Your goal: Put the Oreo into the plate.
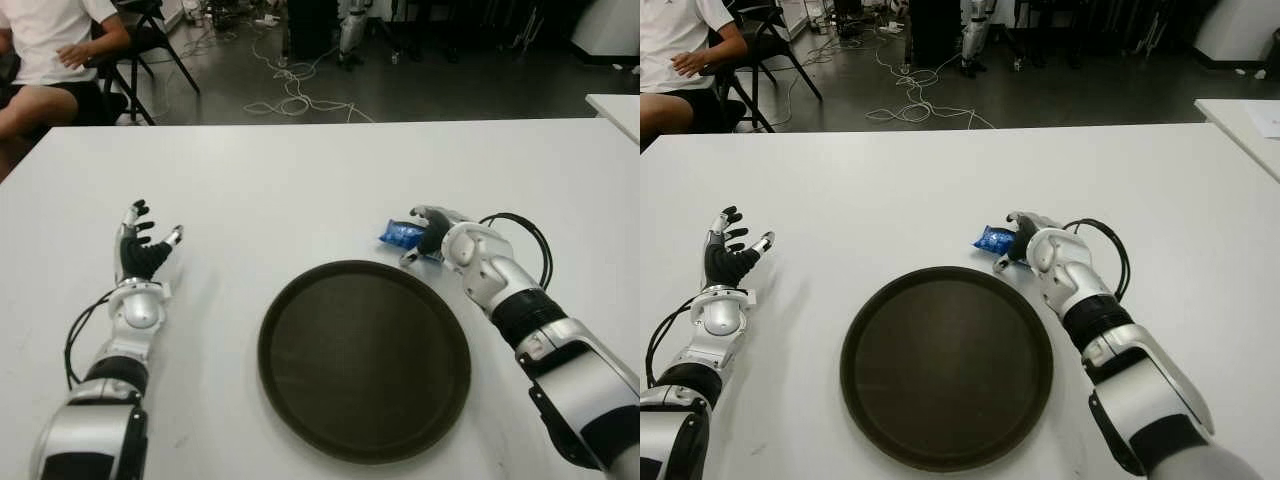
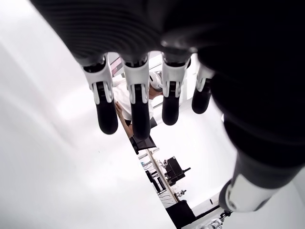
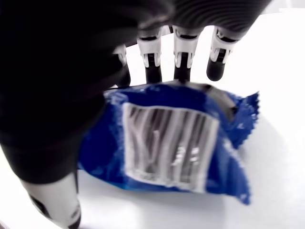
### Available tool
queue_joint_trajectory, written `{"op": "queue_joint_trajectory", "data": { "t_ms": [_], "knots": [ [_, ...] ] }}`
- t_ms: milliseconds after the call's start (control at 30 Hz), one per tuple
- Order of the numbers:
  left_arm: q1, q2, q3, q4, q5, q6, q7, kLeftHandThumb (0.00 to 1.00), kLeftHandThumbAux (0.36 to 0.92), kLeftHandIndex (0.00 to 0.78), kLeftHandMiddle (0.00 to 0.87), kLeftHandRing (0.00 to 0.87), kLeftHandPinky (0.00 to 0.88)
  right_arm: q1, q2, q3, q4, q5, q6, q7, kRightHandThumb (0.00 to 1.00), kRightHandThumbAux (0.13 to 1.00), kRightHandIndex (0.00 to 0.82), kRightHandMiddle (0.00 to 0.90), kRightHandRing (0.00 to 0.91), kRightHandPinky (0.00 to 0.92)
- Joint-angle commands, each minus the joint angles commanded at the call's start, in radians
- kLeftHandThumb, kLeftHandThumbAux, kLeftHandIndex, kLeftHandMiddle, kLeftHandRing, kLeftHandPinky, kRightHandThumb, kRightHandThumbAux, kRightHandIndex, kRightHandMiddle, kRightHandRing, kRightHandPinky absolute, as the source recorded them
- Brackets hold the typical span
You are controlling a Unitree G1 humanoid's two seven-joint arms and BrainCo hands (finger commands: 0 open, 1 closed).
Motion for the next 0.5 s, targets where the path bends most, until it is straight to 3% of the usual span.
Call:
{"op": "queue_joint_trajectory", "data": {
  "t_ms": [500],
  "knots": [
    [0.0, 0.003, -0.004, -0.001, 0.005, -0.001, -0.001, 0.209, 0.698, 0.085, 0.147, 0.173, 0.211, 0.015, -0.014, 0.0, -0.021, 0.008, -0.001, 0.047, 0.0, 0.757, 0.097, 0.118, 0.083, 0.009]
  ]
}}
